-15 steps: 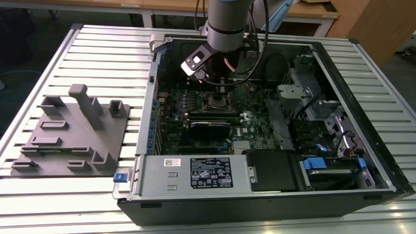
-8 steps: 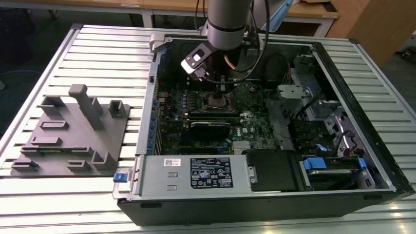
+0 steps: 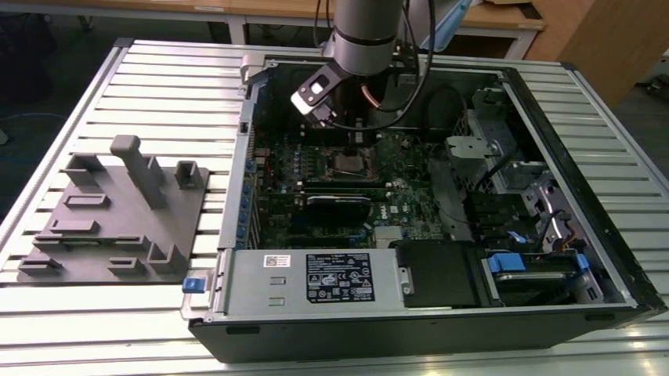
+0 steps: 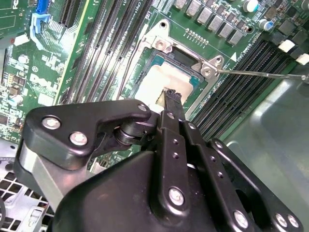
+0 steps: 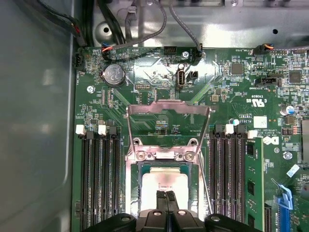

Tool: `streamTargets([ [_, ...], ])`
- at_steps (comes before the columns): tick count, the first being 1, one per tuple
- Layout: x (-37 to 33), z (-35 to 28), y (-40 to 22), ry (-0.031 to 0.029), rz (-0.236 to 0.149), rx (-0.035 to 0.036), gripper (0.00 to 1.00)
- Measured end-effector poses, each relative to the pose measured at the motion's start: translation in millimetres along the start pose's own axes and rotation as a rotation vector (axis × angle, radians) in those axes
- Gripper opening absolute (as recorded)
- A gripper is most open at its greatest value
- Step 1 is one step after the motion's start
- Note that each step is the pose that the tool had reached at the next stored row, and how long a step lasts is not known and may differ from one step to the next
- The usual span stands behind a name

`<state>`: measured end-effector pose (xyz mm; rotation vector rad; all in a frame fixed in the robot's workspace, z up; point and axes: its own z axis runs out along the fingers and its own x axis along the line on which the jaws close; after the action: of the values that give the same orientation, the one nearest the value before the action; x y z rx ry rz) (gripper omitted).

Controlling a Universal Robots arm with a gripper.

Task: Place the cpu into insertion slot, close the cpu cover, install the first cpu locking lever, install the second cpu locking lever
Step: 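Close the cpu cover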

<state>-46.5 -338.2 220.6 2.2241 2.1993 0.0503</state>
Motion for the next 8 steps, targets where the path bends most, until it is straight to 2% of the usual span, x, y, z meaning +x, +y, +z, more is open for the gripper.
streamTargets([
  [8,0.1,-5.1,0.2,-0.0001,0.000,0.0000,0.10],
])
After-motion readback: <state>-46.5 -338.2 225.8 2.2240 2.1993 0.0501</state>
